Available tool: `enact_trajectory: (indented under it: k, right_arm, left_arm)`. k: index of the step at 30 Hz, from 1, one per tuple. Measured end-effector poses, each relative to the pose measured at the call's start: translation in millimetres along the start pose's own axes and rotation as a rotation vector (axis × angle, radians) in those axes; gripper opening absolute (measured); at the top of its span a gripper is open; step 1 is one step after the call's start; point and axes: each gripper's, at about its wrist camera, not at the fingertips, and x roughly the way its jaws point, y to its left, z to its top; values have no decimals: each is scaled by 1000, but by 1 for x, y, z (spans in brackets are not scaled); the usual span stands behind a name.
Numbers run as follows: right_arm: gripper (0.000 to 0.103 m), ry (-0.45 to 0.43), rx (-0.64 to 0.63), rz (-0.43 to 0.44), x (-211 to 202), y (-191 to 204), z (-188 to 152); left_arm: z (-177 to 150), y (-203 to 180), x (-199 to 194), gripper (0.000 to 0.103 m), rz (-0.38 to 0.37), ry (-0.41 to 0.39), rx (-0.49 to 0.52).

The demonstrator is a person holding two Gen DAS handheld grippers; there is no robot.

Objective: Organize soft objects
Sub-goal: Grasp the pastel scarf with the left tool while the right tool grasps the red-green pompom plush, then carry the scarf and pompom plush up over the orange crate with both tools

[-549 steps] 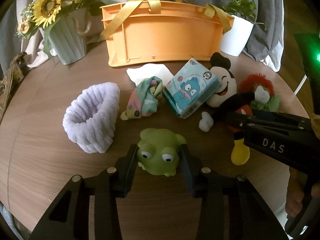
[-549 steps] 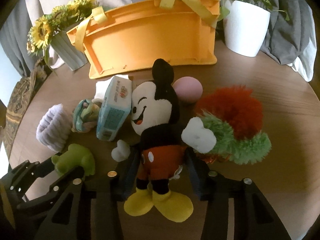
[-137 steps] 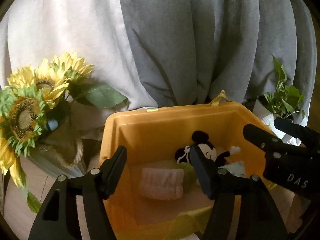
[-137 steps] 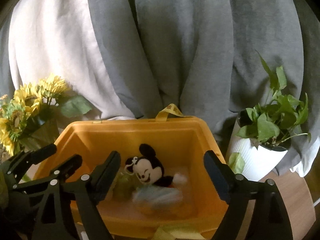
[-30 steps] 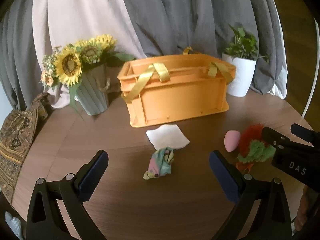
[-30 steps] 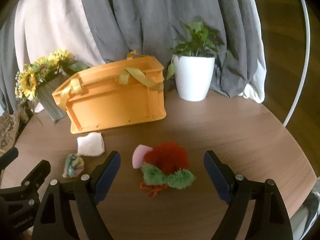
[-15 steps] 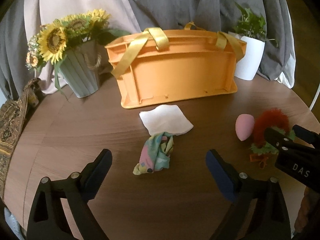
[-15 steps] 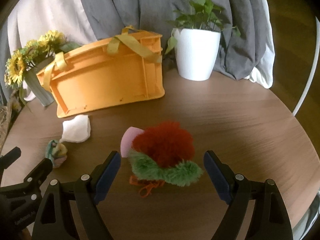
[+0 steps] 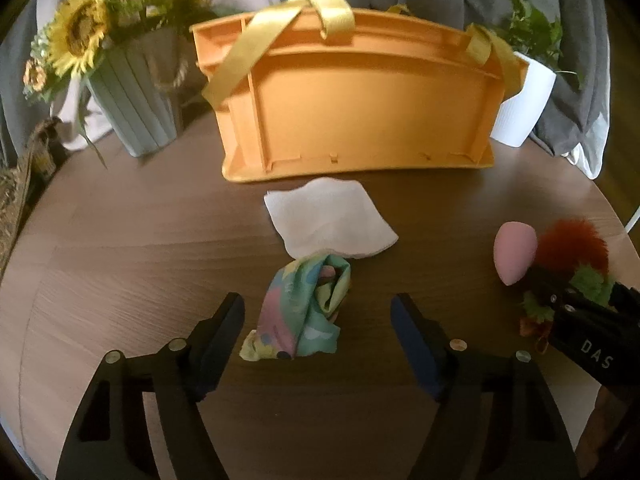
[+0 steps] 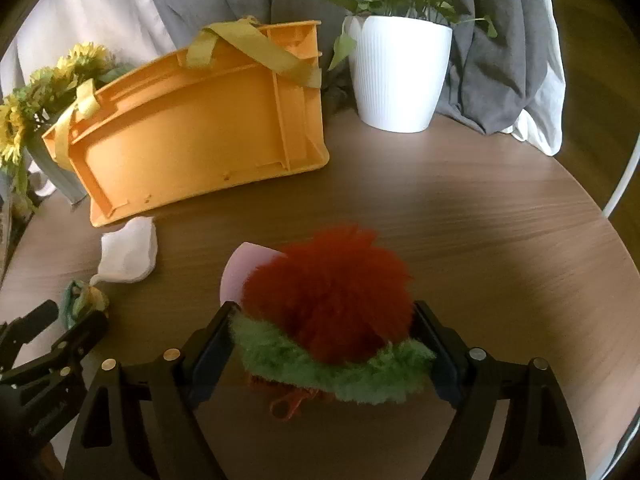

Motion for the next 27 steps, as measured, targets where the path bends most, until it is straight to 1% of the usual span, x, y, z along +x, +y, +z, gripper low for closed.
enact_trajectory:
  k: [1, 6, 8, 9, 10, 11, 13, 16, 19, 27]
  right_arm:
    - [80, 5, 1, -6, 2, 0, 0]
    - [79, 11, 20, 2, 8, -3, -1]
    - [72, 3, 14, 0, 7, -1, -1]
    - [67, 0, 10, 4, 6, 0, -1]
    - [63, -3, 8, 8, 5, 0, -1]
    - [61, -3, 5, 10, 4, 1, -2]
    - [52, 2, -1, 18, 3, 2, -3]
    - [45, 6, 0, 23, 1, 1, -4]
    - [43, 10, 2, 33, -1, 0, -4]
    - [43, -11, 7, 56, -16, -3, -6]
  left_arm:
    - [0, 0, 2, 72, 3, 6, 0]
    - [0, 0, 11, 56, -6, 28, -4]
    - [0, -1, 11, 47, -7, 25, 1]
    - [0, -2, 11, 44, -9, 24, 5]
    - [0, -3, 11, 39, -9, 24, 9]
    - [0, -3, 10, 37, -7, 23, 12]
    - [-2, -2, 8, 36, -8, 18, 14]
    - [-2, -4, 6, 35, -12, 15, 14]
    - [-3, -6, -1, 35, -8, 0, 17]
    - [-5, -10, -22, 35, -16, -38, 17]
